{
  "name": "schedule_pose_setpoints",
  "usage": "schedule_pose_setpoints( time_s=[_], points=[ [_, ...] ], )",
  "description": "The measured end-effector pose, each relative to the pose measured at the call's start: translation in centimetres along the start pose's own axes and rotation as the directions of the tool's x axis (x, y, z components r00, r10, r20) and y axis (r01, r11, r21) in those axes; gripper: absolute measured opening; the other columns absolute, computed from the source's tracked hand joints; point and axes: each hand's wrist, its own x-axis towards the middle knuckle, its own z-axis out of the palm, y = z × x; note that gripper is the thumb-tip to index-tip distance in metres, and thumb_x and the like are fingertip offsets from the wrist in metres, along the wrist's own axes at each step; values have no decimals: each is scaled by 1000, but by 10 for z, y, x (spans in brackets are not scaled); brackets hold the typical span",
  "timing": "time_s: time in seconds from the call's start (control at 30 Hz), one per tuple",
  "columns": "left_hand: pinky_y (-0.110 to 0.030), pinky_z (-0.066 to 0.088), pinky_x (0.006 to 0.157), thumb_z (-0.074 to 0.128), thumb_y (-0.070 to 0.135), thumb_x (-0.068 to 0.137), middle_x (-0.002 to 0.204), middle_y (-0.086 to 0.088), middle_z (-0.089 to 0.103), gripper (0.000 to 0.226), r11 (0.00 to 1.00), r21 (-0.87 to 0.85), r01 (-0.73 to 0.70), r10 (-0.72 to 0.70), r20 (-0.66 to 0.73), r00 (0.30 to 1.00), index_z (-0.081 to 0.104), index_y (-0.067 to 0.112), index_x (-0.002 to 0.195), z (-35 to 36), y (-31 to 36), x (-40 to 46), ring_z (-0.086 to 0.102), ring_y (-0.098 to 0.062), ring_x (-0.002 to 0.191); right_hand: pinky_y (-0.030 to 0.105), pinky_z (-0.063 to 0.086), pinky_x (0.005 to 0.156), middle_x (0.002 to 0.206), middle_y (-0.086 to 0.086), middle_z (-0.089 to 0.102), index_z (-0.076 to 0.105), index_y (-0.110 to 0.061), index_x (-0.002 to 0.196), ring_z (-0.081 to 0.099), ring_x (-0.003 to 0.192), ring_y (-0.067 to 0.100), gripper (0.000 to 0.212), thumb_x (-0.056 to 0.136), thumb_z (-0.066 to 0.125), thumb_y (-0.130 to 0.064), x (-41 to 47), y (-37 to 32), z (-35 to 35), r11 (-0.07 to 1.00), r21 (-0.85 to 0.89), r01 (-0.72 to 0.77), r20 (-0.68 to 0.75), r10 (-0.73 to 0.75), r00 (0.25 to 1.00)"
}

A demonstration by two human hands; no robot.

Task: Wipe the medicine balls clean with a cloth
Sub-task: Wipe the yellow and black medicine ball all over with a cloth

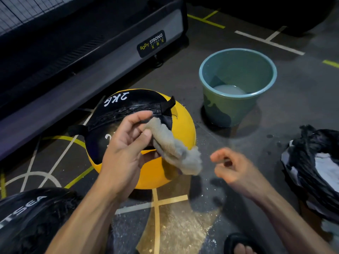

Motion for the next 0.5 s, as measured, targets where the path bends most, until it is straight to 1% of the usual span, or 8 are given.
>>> schedule_pose_setpoints(
  time_s=[0.03,0.07,0.13,0.23,0.3,0.37,0.43,0.5],
  points=[
    [-41,58,75,52,12,97,108,-4,69,37,1000,9,13,-13,36,999,56,16,133,1,2,2,66,-23,102,8,44,80,108,-14,70,67,-35,110,64,98,-4,45,65,60,-31,0,-7,1,999,26,32,28,-33,999],
    [-39,58,73,51,11,98,106,-4,69,37,1000,18,22,-23,72,997,55,15,135,2,3,3,66,-20,99,9,41,94,124,-19,65,64,-41,122,57,117,-9,57,65,64,-33,2,-17,4,993,93,78,96,-87,992],
    [-31,56,67,52,12,97,101,0,68,37,999,42,33,-38,115,993,57,16,134,4,5,5,66,-14,92,22,41,107,139,-19,59,58,-41,137,50,132,-3,69,69,70,-31,9,-38,14,952,286,110,294,-196,935],
    [-26,55,65,58,15,95,99,3,71,31,995,99,32,-41,87,995,64,20,125,6,4,6,66,-11,90,42,51,104,132,4,68,60,-15,138,64,123,24,59,81,75,-25,18,-53,33,906,421,36,466,-250,849],
    [-26,55,63,61,10,97,97,2,73,26,991,134,27,-31,29,999,67,21,120,5,1,8,67,-12,88,49,54,99,121,9,73,68,-12,126,69,111,29,48,82,77,-30,18,-52,40,895,446,6,480,-245,843],
    [-22,53,61,62,4,98,94,1,73,25,988,157,11,-7,-23,1000,70,19,116,5,-1,10,67,-10,83,39,56,84,107,6,74,74,-14,113,70,95,22,34,85,76,-32,16,-50,41,877,480,12,453,-260,853],
    [-16,49,60,63,0,97,93,2,73,24,984,177,-26,39,-73,997,70,13,116,4,-2,12,64,-4,72,28,51,73,91,0,72,76,-18,99,66,82,12,16,89,73,-31,14,-53,37,878,472,77,365,-274,890],
    [-15,50,65,65,0,96,95,4,74,25,981,188,-39,65,-130,989,71,11,117,2,-4,15,64,-1,72,26,48,69,82,-4,70,75,-20,92,62,76,8,16,90,71,-35,12,-56,29,903,390,179,230,-284,931]
  ],
)
